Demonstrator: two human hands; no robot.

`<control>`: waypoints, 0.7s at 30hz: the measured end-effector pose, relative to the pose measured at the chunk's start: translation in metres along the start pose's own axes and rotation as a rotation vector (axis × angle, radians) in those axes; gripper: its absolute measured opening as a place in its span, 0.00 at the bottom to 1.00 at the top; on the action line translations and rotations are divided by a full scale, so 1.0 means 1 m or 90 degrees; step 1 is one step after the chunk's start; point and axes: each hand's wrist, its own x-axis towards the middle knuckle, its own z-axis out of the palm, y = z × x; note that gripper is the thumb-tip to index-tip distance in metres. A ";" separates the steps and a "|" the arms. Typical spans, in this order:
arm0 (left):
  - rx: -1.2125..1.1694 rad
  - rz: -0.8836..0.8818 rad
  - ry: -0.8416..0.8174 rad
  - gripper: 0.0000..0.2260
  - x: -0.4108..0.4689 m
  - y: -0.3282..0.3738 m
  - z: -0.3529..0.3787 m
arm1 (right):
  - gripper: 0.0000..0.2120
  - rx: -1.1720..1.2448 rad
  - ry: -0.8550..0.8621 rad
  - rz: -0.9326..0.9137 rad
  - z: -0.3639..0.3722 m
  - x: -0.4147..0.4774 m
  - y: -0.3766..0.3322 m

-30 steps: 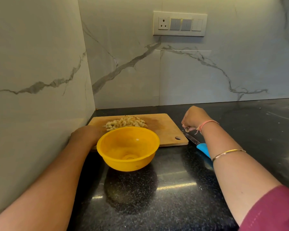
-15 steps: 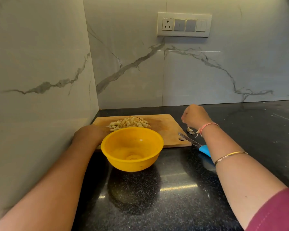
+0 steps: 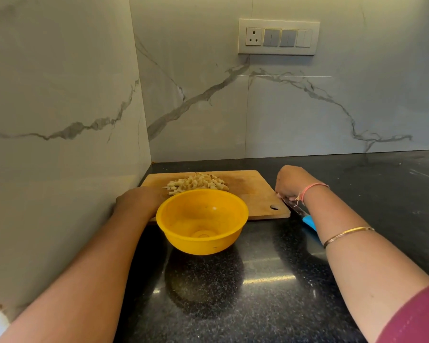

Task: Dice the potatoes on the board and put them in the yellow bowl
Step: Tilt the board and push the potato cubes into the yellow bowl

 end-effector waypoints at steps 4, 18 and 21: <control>-0.004 -0.005 -0.003 0.23 -0.002 0.000 -0.001 | 0.07 0.018 0.075 0.007 0.002 -0.001 0.002; -0.090 -0.011 0.003 0.22 -0.009 0.006 -0.006 | 0.04 0.007 0.048 -0.052 0.021 -0.013 -0.030; -0.155 -0.014 0.019 0.16 -0.005 0.007 -0.007 | 0.08 0.098 0.020 -0.046 0.019 -0.007 -0.024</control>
